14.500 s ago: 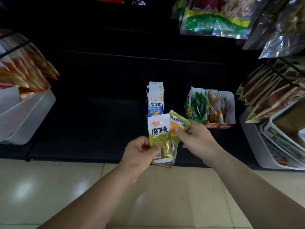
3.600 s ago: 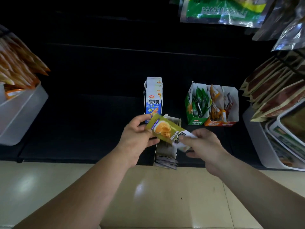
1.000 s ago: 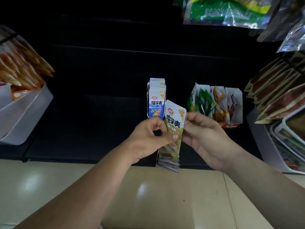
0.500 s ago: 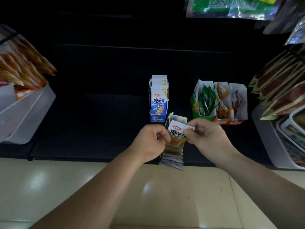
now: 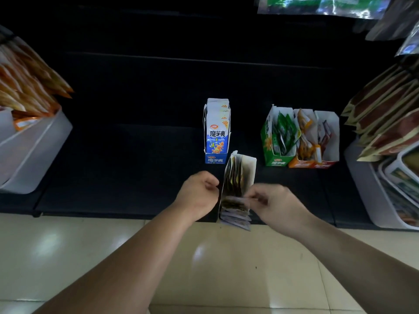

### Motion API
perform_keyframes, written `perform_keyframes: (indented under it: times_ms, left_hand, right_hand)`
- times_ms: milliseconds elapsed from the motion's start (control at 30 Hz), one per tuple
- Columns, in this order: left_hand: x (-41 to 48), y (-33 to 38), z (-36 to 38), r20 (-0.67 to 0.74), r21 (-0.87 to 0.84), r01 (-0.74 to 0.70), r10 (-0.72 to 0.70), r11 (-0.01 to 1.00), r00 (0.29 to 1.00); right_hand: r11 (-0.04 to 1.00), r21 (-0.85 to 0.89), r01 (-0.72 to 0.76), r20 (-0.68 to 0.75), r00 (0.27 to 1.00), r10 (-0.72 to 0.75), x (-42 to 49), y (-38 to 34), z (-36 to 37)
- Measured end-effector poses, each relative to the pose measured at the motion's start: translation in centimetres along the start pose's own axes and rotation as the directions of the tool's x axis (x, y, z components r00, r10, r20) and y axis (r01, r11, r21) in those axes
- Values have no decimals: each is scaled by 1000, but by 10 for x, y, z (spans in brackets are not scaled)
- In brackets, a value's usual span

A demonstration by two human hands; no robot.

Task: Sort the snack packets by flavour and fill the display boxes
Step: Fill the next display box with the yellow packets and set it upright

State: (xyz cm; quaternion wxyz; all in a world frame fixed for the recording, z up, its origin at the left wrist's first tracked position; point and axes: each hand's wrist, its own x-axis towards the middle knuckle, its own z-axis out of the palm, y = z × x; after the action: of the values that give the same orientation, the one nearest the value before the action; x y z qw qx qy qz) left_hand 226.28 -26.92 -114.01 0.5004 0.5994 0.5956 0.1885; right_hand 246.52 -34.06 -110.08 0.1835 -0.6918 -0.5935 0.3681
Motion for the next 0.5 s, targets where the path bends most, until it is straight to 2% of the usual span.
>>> perform_keyframes:
  times_ms: [200, 333, 500]
  left_hand:
    - [10, 5, 10, -57, -61, -11, 8, 998, 998]
    - [15, 13, 21, -123, -13, -57, 55, 998, 991]
    - [22, 18, 26, -148, -82, -44, 31, 996, 988]
  right_hand:
    - [996, -21, -85, 240, 967, 87, -2, 11, 18]
    - [997, 23, -77, 182, 981, 72, 0, 6, 14]
    - [987, 128, -98, 94, 992, 87, 3, 1, 6]
